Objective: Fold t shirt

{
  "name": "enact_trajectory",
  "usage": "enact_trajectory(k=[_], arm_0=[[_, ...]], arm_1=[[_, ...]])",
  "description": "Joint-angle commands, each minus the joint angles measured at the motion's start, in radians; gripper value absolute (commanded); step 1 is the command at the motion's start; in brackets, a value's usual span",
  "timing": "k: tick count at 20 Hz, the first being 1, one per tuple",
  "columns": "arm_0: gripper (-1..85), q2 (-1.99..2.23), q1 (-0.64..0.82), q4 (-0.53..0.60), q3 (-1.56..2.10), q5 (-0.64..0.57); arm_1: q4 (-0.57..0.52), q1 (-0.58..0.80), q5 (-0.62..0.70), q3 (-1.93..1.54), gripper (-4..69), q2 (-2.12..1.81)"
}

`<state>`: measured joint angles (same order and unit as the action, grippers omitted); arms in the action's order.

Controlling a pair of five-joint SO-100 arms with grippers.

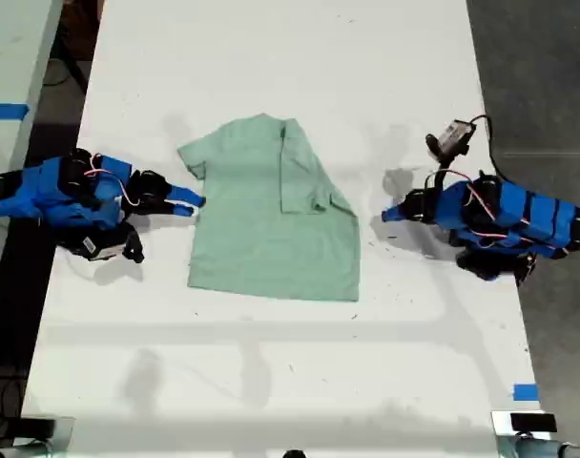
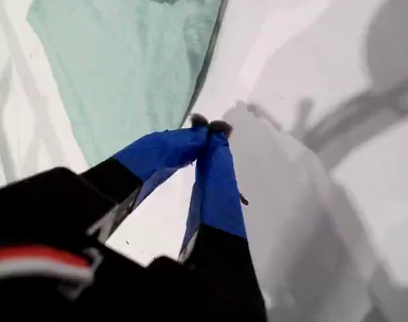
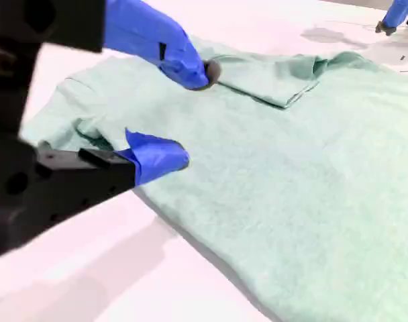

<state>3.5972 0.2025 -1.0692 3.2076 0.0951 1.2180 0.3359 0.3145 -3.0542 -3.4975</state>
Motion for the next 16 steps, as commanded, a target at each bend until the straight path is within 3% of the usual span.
enact_trajectory(k=[1,9,11,14,16], arm_0=[[-0.1,0.009,0.025,0.107,0.021,-0.107],[-0.1,0.006,0.021,0.127,0.018,-0.094],[-0.1,-0.186,0.046,0.133,-0.114,-0.097],[-0.1,-0.746,0.247,0.014,-0.575,-0.342],[8.9,-0.937,0.511,-0.077,-0.776,-0.571]], arm_1=[[0.089,0.035,-0.052,-0.034,-0.8,-0.015],[0.089,0.032,-0.052,-0.032,-0.8,-0.015],[0.089,0.032,-0.054,-0.032,-0.8,-0.015],[0.089,0.035,-0.055,-0.032,-0.8,-0.015],[0.089,0.035,-0.054,-0.032,-0.8,-0.015]])
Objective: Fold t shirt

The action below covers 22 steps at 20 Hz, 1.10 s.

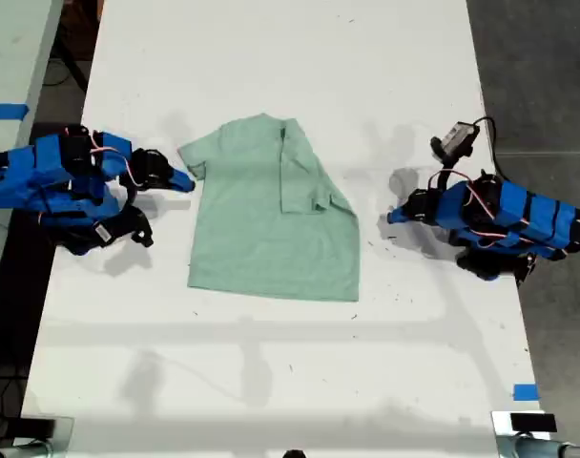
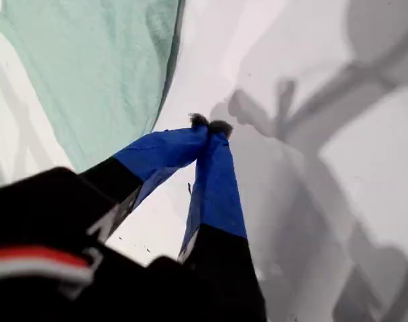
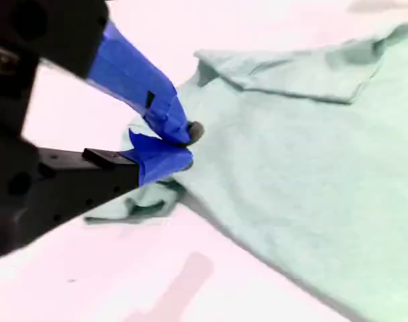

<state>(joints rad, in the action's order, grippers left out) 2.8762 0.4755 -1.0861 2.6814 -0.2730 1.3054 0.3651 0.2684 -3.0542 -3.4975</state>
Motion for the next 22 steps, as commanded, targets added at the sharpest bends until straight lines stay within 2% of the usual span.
enact_trajectory(k=[1,2,4,8,13,17,18,19,22], arm_0=[[12.5,-0.342,0.359,-0.089,-0.327,-0.293],[16.1,-0.469,0.440,-0.087,-0.379,-0.374],[17.2,-0.657,0.558,-0.057,-0.440,-0.468],[15.8,-0.874,0.646,0.020,-0.508,-0.523],[14.8,-1.035,0.611,0.114,-0.526,-0.509],[9.8,-1.132,0.580,0.137,-0.535,-0.508],[3.0,-1.140,0.578,0.138,-0.540,-0.505],[-0.1,-1.158,0.583,0.129,-0.555,-0.511],[-0.1,-1.118,0.526,0.000,-0.664,-0.488]], arm_1=[[0.002,0.006,-0.005,-0.032,-0.8,-0.015],[0.002,0.005,-0.005,-0.032,-0.8,-0.015],[0.002,0.003,-0.003,-0.031,-0.8,-0.015],[0.002,0.003,0.005,-0.029,-0.8,-0.015],[0.002,0.002,0.003,-0.029,-0.8,-0.015],[0.003,0.000,0.002,-0.029,-0.8,-0.015],[0.003,0.002,0.002,-0.029,-0.8,-0.015],[0.003,0.002,0.000,-0.029,-0.8,-0.015],[0.003,0.000,-0.002,-0.029,-0.8,-0.015]])
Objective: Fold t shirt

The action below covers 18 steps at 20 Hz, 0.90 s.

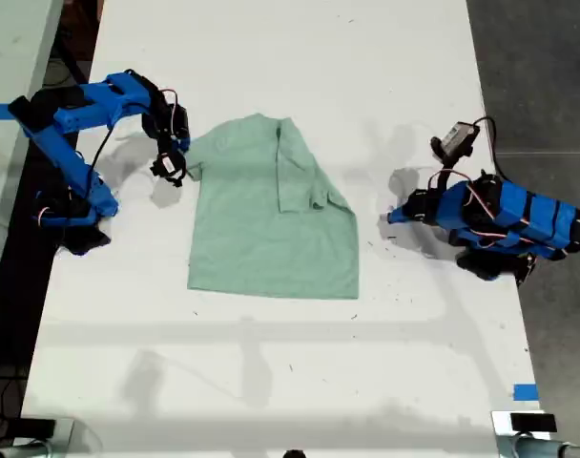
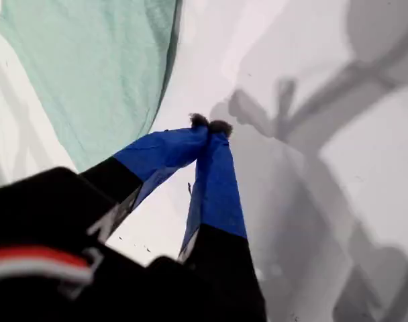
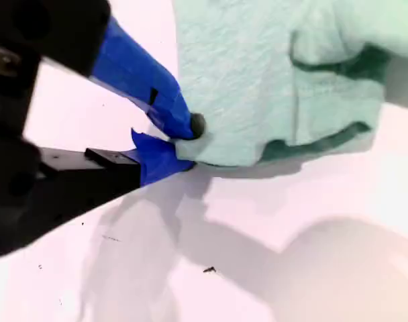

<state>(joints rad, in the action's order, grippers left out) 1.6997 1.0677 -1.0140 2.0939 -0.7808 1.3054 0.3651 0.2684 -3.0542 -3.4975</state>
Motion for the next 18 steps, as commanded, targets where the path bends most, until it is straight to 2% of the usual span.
enact_trajectory(k=[1,3,5,7,9,13,14,15,16,17,18], arm_0=[[-0.1,0.126,-0.110,-0.114,-0.120,0.051],[-0.1,0.183,-0.222,-0.206,-0.256,0.126],[-0.1,0.156,-0.351,-0.241,-0.390,0.215],[-0.1,0.081,-0.476,-0.239,-0.523,0.290],[-0.1,0.011,-0.572,-0.192,-0.618,0.344],[-0.1,-0.178,-0.701,-0.164,-0.821,0.394],[3.6,-0.222,-0.712,-0.170,-0.859,0.400],[15.9,-0.262,-0.710,-0.193,-0.894,0.410],[17.6,-0.288,-0.693,-0.230,-0.928,0.400],[-0.1,-0.290,-0.666,-0.276,-0.956,0.380],[-0.1,-0.250,-0.634,-0.324,-0.951,0.385]], arm_1=[[0.003,0.000,-0.002,-0.029,-0.8,-0.015],[0.003,0.000,-0.002,-0.029,-0.8,-0.015],[0.003,0.000,-0.002,-0.029,-0.8,-0.015],[0.003,-0.002,-0.002,-0.029,-0.8,-0.015],[0.003,-0.002,-0.002,-0.029,-0.8,-0.015],[0.003,-0.005,0.002,-0.029,-0.8,-0.015],[0.003,-0.005,0.003,-0.029,-0.8,-0.015],[0.003,-0.005,0.003,-0.029,-0.8,-0.015],[0.003,-0.006,0.003,-0.029,-0.8,-0.015],[0.003,-0.006,0.003,-0.029,-0.8,-0.015],[0.003,-0.006,0.003,-0.029,-0.8,-0.015]])
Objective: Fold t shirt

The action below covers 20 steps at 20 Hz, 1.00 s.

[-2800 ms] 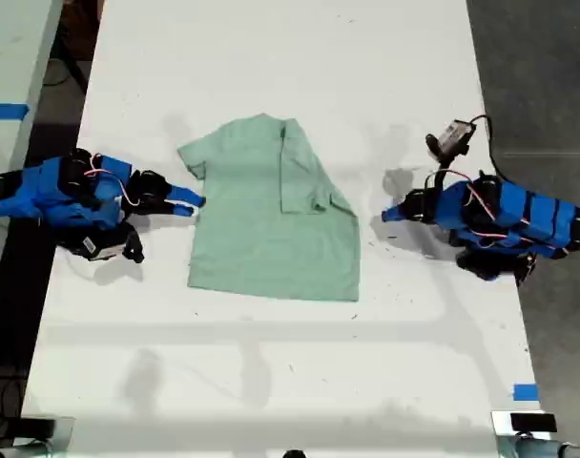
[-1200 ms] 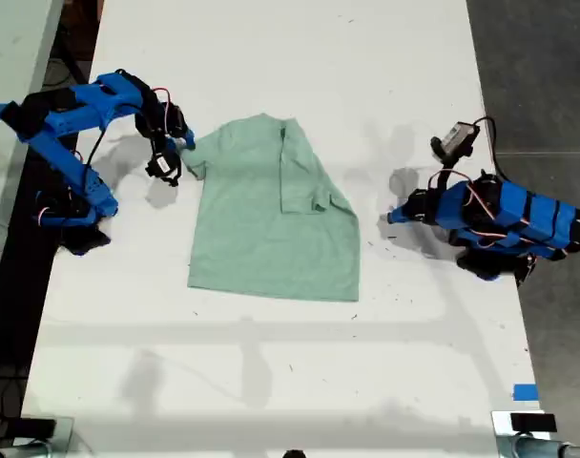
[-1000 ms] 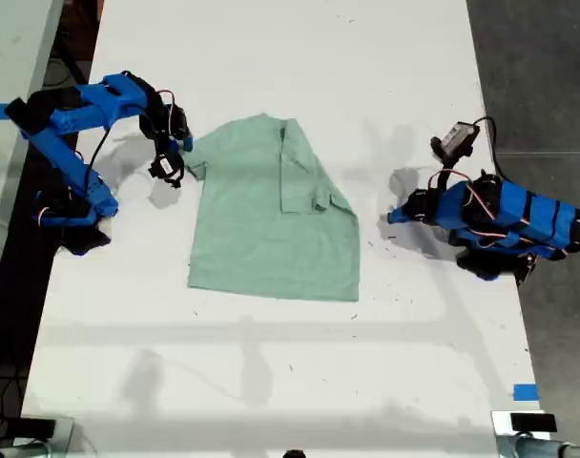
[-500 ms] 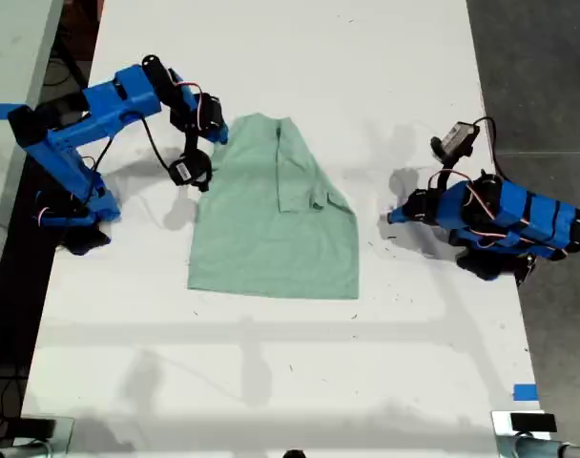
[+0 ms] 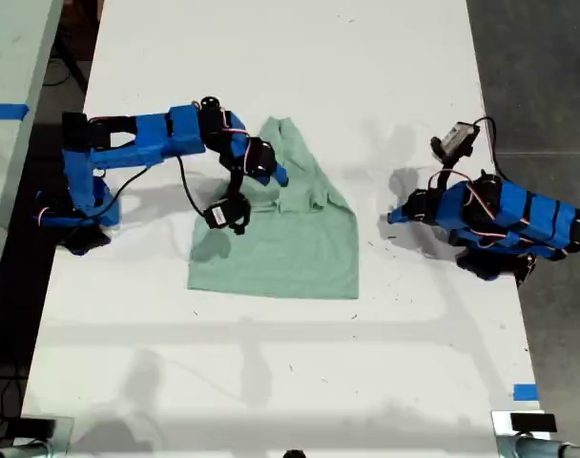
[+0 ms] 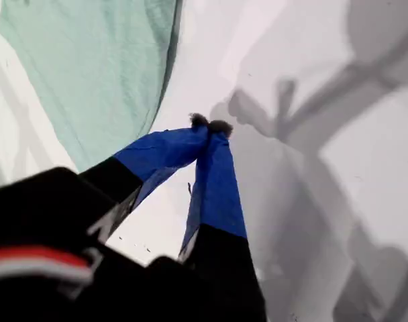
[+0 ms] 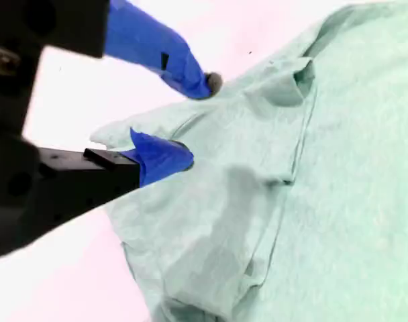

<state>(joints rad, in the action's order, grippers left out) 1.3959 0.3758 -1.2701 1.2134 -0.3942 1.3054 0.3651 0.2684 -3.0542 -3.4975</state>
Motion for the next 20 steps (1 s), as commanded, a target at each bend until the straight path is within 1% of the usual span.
enact_trajectory(k=[1,3,5,6,7,10,11,12,13,14,15,16,17,18,20], arm_0=[[-0.1,0.117,0.086,-0.106,-0.064,-0.012],[-0.1,0.339,0.127,-0.132,0.028,-0.029],[-0.1,0.632,0.135,-0.094,0.232,-0.034],[-0.1,0.802,0.118,-0.037,0.388,-0.023],[-0.1,0.977,0.089,0.044,0.586,-0.002],[-0.1,1.466,-0.072,0.267,1.150,0.114],[-0.1,1.614,-0.103,0.322,1.322,0.143],[-0.1,1.775,-0.114,0.371,1.486,0.147],[-0.1,1.937,-0.104,0.390,1.638,0.147],[-0.1,2.100,-0.087,0.348,1.740,0.146],[-0.1,2.212,-0.069,0.282,1.798,0.140],[-0.1,2.198,-0.044,0.253,1.815,0.104],[-0.1,2.207,-0.032,0.258,1.875,0.087],[-0.1,2.207,-0.041,0.284,1.919,0.084],[-0.1,2.207,-0.066,0.279,1.927,0.087]], arm_1=[[0.003,-0.006,0.003,-0.029,-0.8,-0.015],[0.003,-0.006,0.003,-0.029,-0.8,-0.015],[0.005,-0.008,0.003,-0.029,-0.8,-0.015],[0.005,-0.008,0.003,-0.029,-0.8,-0.015],[0.005,-0.009,0.002,-0.029,-0.8,-0.015],[0.005,-0.006,0.002,-0.029,-0.8,-0.015],[0.005,-0.006,-0.002,-0.029,-0.8,-0.015],[0.005,-0.006,-0.003,-0.029,-0.8,-0.015],[0.005,-0.006,-0.003,-0.029,-0.8,-0.015],[0.005,-0.006,-0.003,-0.029,-0.8,-0.015],[0.005,-0.005,-0.003,-0.029,-0.8,-0.015],[0.003,-0.003,-0.003,-0.029,-0.8,-0.015],[0.003,-0.003,-0.003,-0.029,-0.8,-0.015],[0.003,-0.003,-0.003,-0.029,-0.8,-0.015],[0.003,-0.005,-0.008,-0.029,-0.8,-0.015]])
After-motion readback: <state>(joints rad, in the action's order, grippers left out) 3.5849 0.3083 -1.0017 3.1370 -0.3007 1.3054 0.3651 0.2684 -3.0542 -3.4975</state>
